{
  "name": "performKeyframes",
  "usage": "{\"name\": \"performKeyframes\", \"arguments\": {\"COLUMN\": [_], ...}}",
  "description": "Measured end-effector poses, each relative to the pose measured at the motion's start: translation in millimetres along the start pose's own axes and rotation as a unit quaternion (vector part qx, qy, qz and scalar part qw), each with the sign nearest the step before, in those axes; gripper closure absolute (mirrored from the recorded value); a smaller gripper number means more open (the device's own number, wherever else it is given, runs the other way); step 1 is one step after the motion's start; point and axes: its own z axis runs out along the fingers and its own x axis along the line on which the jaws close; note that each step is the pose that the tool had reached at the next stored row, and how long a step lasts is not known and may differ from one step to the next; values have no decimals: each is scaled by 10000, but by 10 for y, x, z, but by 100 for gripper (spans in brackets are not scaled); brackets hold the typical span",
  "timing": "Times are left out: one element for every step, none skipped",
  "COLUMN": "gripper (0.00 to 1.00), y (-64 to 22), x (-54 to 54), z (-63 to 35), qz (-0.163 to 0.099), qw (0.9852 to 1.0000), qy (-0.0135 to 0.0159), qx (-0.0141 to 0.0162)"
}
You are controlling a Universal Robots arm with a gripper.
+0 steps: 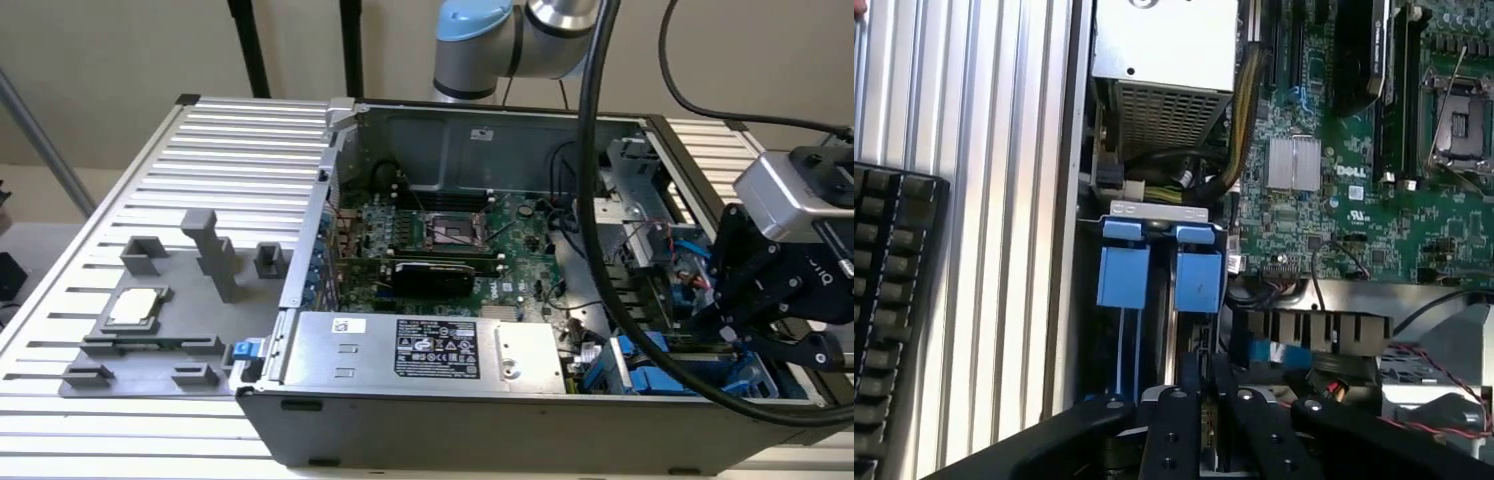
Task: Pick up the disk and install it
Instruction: 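Insert the second disk wire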
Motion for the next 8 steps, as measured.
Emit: {"name": "performKeyframes", "arguments": {"gripper": [100,100,100,100,100,100,100,100], "y": [-2,-6,-10,-16,-20,-26,-32,-36], "x": [-2,-4,-6,-8,-11,-15,-20,-26], "z": [7,11,14,15,15,16,17,19], "qz": [2,3,4,6,7,8,9,10], "qw": [10000,10000,10000,10000,10000,10000,10000,10000], "qy": [13,28,42,55,67,79,90,99], "qx": [-1,-3,-4,-5,-5,-6,-6,-6]}}
